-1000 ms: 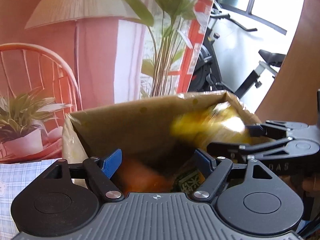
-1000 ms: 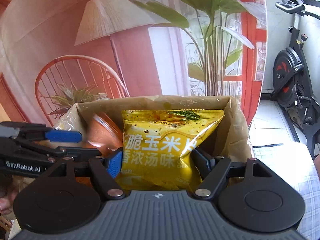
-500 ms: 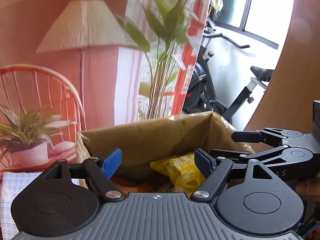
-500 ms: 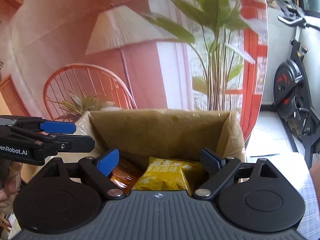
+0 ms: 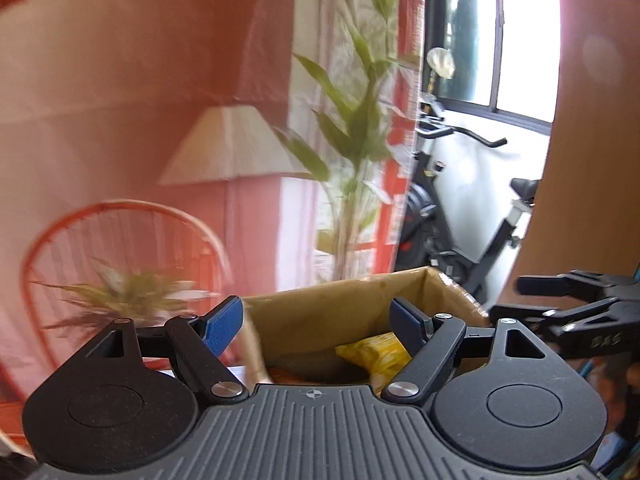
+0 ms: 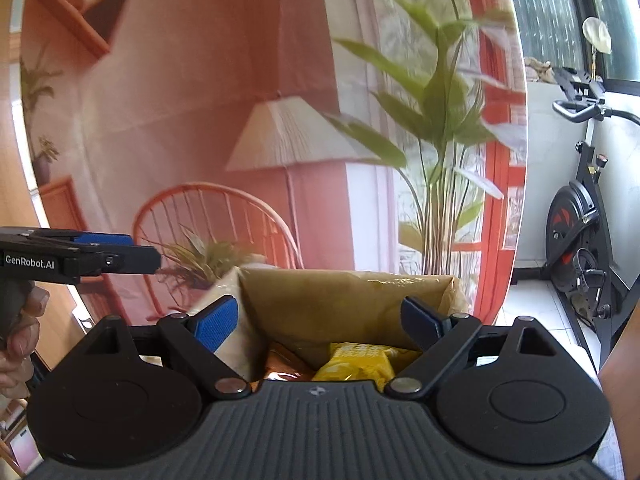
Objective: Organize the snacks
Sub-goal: 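Withdraw both tools from the box back toward the snack pile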
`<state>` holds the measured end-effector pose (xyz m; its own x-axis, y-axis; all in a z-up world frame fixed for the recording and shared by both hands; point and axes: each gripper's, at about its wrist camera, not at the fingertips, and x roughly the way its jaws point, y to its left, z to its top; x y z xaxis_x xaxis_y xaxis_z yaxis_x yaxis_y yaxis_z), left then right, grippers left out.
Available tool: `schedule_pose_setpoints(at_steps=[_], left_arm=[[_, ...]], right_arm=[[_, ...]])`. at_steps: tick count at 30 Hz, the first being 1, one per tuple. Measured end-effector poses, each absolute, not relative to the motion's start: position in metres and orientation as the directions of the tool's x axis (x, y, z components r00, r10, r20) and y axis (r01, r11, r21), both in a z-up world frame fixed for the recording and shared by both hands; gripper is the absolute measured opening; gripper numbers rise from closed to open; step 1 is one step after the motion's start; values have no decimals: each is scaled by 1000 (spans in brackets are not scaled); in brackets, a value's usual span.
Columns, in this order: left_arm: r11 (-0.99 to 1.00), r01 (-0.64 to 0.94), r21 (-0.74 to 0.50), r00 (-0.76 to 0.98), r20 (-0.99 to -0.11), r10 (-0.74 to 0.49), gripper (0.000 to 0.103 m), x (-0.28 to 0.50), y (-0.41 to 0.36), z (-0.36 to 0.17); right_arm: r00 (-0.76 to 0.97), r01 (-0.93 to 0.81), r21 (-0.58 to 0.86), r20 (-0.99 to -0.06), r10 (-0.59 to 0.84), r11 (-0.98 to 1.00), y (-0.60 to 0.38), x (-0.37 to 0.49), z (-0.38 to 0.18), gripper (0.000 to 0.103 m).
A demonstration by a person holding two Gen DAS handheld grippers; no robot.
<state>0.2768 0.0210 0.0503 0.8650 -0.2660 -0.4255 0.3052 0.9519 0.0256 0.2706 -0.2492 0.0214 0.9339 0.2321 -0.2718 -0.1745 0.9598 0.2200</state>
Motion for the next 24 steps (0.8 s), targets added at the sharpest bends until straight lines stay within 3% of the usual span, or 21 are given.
schedule_pose_setpoints(at_steps=[5, 9, 14, 24], left_arm=[[967, 237, 91, 906, -380, -186, 94, 228, 36, 46], [975, 196, 103, 914, -379, -144, 95, 197, 43, 24], [986, 161, 38, 897, -423, -130, 95, 178, 54, -13], [995, 51, 83, 901, -434, -10, 95, 149, 62, -69]], right_arm=[[943, -179, 231, -237, 234, 956, -241, 230, 13, 91], [944, -179, 222, -235, 231, 959, -229, 202, -7, 91], [938, -154, 228, -272, 215, 962, -215, 176, -45, 91], [915, -83, 207, -372, 157, 975, -201, 160, -110, 91]])
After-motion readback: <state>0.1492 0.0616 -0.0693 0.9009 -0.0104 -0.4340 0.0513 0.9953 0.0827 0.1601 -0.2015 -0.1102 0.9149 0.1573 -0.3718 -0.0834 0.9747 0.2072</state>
